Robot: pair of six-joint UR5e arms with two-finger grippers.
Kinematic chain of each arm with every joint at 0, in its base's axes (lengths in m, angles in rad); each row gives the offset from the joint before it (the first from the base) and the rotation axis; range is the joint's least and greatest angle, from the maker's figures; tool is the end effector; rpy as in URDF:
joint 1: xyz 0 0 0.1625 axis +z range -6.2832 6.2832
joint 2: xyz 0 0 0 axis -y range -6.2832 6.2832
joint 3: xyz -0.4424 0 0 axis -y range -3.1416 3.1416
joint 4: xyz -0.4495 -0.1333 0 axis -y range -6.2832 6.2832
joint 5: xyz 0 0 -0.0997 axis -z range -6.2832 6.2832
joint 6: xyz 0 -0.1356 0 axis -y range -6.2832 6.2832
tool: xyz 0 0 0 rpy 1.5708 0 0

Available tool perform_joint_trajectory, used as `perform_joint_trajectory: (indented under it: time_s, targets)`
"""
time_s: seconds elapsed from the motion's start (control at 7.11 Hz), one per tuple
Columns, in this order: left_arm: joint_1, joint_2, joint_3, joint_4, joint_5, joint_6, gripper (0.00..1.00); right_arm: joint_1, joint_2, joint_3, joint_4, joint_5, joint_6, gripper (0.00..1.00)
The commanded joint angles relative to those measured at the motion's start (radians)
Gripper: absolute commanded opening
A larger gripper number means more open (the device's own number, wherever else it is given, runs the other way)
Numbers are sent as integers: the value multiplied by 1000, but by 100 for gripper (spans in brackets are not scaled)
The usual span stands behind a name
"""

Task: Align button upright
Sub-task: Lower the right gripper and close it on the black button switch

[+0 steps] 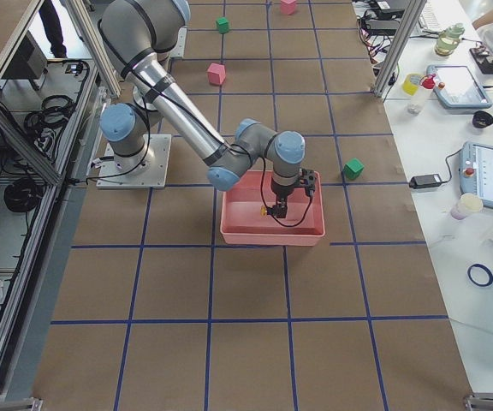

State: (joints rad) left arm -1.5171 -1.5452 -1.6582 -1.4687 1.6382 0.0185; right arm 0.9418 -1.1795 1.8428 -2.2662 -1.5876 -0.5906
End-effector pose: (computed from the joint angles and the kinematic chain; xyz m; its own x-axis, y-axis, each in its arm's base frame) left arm -0.0949 -0.5483 0.4458 -0.9970 -0.0378 -0.0680 -0.0352 0.9986 -0.0390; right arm -0.2629 -0.5840 0.1624 -0.9987 0.0389 0.0318 0.0384 0.9991 -0.0173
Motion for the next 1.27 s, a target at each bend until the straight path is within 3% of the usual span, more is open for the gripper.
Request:
perform_joint_trajectory:
  time_s: [0.0, 0.7, 0.84, 0.99, 1.13]
  targets:
    - [0, -1, 0, 1, 0, 0, 100, 0, 30, 1, -26, 0, 0, 100]
    - [0, 0, -17, 2, 3, 8, 100, 0, 31, 30, -16, 0, -1, 100]
    - [0, 0, -17, 2, 3, 9, 100, 0, 31, 29, -16, 0, -1, 83]
    - [2, 0, -17, 4, 5, 8, 100, 0, 29, 27, -13, -5, -9, 40]
    - [2, 0, -17, 4, 3, 8, 100, 0, 24, 26, -9, -5, -9, 23]
